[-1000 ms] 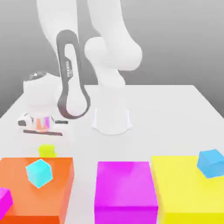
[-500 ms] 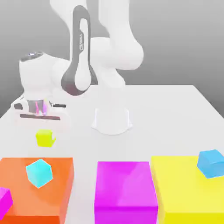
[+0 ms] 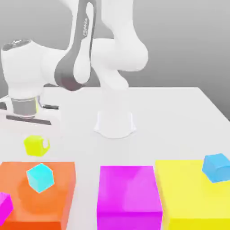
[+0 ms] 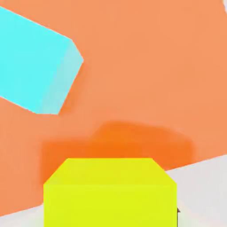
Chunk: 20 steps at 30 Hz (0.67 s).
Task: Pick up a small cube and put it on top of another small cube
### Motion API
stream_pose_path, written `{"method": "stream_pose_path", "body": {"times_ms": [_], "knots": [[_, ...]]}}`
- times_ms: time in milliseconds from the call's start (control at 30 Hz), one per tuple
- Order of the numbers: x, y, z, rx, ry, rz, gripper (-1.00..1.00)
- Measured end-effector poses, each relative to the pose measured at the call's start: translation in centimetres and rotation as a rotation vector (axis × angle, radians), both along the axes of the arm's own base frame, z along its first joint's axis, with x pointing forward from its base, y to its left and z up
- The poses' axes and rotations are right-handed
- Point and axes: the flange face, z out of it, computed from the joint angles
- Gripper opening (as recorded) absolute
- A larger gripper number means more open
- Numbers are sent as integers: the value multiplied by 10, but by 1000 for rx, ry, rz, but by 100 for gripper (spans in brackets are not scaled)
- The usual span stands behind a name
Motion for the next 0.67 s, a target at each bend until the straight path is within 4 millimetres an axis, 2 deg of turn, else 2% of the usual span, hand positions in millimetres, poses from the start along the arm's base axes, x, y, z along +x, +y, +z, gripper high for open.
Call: {"method": "stream_pose_path", "body": {"times_ms": [400, 467, 533, 567, 667], "knots": [[70, 27, 55, -6, 12, -127, -100], [76, 29, 41, -6, 13, -134, -100], [77, 30, 15, -7, 14, -137, -100], [77, 30, 3, -8, 15, -138, 100], [77, 30, 3, -8, 15, -138, 100]]}}
